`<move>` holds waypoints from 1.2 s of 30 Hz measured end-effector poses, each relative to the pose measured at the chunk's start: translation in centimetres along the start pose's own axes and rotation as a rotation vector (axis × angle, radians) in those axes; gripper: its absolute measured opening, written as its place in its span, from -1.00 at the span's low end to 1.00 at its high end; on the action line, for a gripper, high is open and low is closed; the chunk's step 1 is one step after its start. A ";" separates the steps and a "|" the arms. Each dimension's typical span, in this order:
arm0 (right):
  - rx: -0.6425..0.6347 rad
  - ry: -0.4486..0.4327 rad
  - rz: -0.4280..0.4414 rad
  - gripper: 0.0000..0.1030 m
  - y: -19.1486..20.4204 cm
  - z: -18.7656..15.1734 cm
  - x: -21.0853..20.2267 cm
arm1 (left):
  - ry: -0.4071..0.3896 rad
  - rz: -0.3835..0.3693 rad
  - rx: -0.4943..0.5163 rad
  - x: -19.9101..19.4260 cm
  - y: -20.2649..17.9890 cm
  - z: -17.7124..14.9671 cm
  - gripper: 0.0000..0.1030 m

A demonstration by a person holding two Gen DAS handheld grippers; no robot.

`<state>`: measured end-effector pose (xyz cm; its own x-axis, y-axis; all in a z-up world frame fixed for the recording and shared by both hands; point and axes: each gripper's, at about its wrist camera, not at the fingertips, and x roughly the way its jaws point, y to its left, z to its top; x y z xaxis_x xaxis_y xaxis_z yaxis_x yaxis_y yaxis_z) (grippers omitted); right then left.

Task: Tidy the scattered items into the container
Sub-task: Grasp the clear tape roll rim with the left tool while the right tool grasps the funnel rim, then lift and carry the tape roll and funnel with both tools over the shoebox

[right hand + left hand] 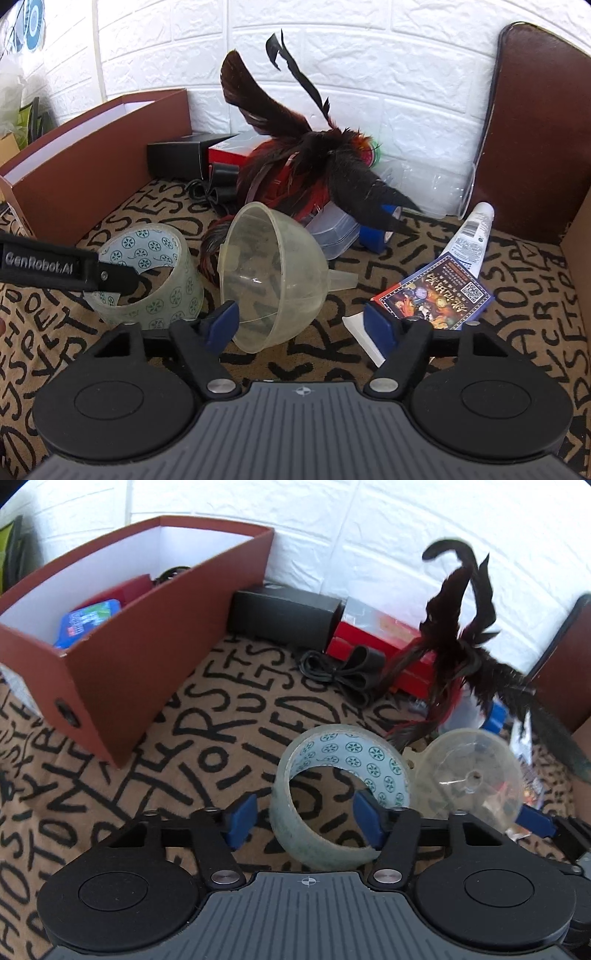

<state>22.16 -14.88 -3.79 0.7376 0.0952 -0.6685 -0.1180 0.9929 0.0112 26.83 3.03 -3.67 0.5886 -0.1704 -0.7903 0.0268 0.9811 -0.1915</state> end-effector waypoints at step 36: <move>0.000 -0.015 0.006 -0.78 -0.6 -0.6 -3.9 | -0.025 0.110 0.079 -2.3 0.4 -3.8 -0.86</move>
<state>18.96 -15.92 -1.62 0.7469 0.1025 -0.6570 -0.1226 0.9923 0.0153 22.36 3.49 -4.15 0.6117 -0.0596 -0.7889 0.0237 0.9981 -0.0571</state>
